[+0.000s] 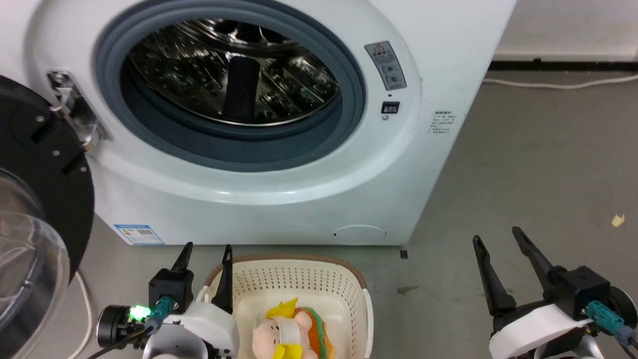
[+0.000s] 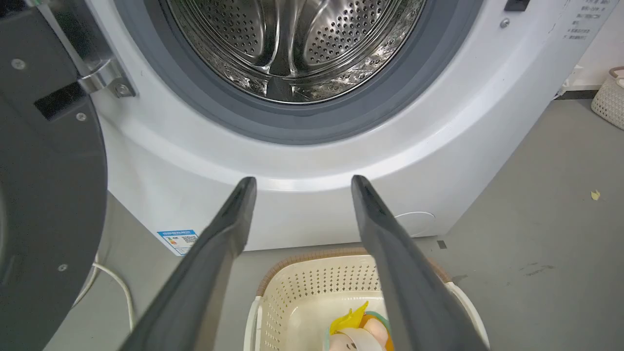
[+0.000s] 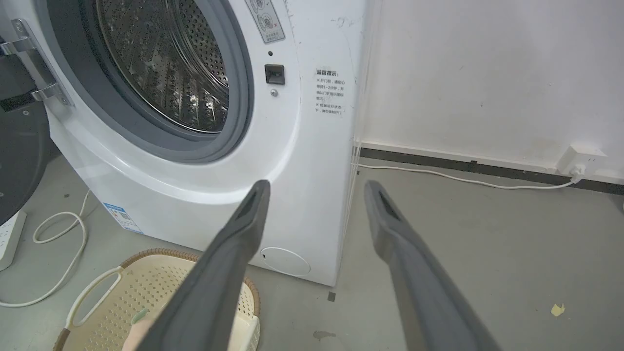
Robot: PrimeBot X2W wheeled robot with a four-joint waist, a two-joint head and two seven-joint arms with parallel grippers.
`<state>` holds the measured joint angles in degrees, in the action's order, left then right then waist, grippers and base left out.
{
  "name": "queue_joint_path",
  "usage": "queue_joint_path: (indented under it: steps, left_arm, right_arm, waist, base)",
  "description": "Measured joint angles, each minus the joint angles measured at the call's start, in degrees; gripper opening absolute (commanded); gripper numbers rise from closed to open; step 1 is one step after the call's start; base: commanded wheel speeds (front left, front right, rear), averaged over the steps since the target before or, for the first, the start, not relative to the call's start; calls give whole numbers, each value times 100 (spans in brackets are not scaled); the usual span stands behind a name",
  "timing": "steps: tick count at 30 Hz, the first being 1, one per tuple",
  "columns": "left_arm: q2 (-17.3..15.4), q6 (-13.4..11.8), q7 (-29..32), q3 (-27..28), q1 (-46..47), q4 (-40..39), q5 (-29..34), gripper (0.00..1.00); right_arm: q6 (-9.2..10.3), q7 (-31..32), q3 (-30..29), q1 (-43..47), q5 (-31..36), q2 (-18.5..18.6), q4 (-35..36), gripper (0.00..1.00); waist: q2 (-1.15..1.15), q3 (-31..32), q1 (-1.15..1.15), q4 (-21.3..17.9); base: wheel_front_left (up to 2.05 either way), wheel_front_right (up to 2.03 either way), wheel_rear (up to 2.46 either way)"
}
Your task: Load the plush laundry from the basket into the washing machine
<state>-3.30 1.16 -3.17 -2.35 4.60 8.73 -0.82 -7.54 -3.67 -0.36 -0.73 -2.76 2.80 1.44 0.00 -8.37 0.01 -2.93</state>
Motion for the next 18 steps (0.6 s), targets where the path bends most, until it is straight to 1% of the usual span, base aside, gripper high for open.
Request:
queue_joint_path:
  steps: [10,18]
  left_arm:
    - [-124,65,41,-135,458,749,-63,100]
    - [-247,153,163,-455,786,1408,-205,100]
  right_arm:
    - [0,-105,30,-100,-138,0,58,100]
    - [0,-209,60,-159,-190,0,85,100]
  waist:
    - [0,-472,1,-183]
    - [0,-850,0,-358]
  base:
    - [0,0,0]
    - [0,0,0]
